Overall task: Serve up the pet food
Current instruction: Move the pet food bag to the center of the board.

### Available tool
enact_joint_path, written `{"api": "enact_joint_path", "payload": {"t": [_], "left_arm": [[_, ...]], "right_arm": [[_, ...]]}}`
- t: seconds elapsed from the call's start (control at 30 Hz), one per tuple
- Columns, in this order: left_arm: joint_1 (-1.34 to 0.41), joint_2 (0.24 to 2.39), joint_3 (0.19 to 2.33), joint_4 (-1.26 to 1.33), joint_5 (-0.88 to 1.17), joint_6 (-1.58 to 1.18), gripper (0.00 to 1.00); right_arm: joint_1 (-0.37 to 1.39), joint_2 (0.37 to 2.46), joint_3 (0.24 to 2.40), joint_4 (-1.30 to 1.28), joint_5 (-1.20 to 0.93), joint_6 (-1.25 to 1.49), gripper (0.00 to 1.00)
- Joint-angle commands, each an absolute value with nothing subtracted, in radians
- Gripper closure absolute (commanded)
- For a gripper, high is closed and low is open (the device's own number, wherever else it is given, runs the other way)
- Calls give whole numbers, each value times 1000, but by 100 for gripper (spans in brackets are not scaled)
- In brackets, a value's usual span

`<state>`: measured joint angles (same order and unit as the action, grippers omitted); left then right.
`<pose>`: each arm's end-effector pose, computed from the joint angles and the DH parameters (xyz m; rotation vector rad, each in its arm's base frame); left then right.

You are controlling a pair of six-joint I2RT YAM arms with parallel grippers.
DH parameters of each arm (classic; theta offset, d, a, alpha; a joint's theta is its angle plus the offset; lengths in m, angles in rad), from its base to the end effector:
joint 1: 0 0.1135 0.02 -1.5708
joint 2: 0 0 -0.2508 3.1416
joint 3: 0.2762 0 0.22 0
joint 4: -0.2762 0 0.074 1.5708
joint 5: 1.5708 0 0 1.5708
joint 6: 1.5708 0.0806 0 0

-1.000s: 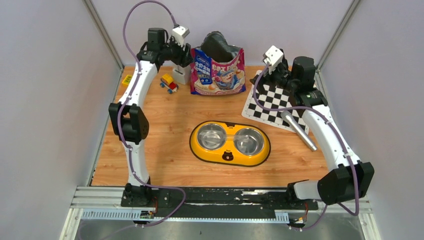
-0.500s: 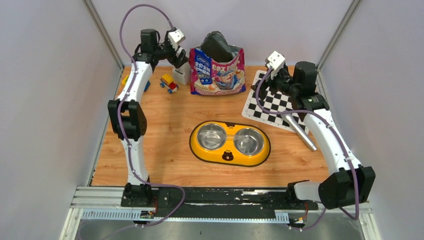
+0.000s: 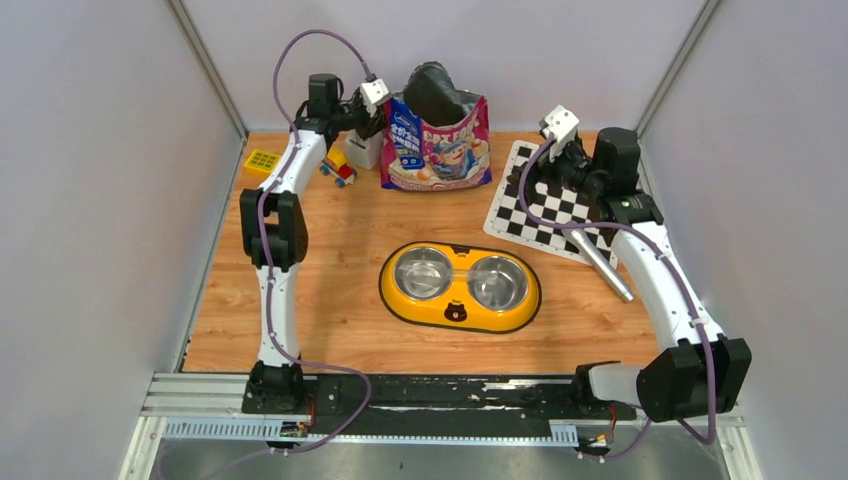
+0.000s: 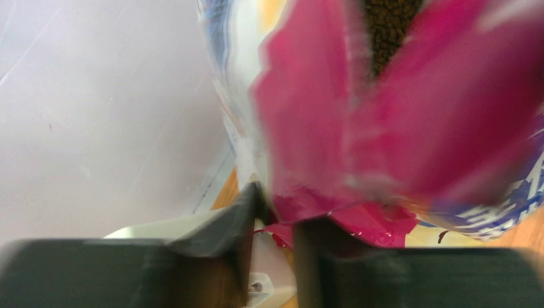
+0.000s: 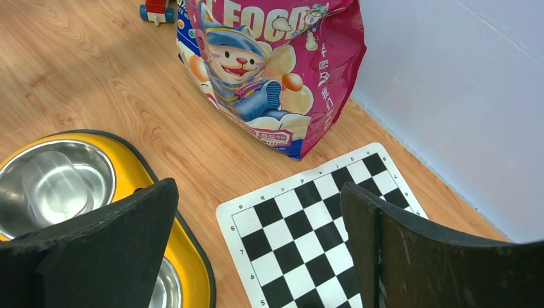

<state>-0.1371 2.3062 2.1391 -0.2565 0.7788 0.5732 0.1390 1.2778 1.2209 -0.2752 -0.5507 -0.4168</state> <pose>0.5140 -0.1281 0.2694 1.0926 1.5490 -0.4780 0.2885 0.0829 0.3550 -0.8558 1.6574 0.3312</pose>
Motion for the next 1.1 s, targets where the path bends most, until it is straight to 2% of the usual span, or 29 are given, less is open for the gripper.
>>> {"api": "enact_joint_path", "payload": {"t": [0.0,0.07,0.1,0.27,0.47,0.8,1.07], "left_arm": [[-142,2316,2204,-272,856,584,83],[-143,2310,2207,-295,855,575,99],[-143,2300,2205,-302,851,563,100],[-139,2219,2133,-303,754,494,100],[-134,2010,1895,-217,556,388,100],[-111,1670,1557,-229,464,350,100],[-39,1499,1405,-235,386,362,100]], "right_arm": [[127,1244,1223,-258,-576,-387,0],[124,1243,1221,-256,-580,-383,1],[123,1242,1220,-254,-583,-381,0],[123,1231,1214,-242,-602,-365,0],[122,1214,1202,-222,-620,-347,0],[124,1179,1155,-175,-696,-309,1],[123,1152,1121,-156,-747,-292,0]]}}
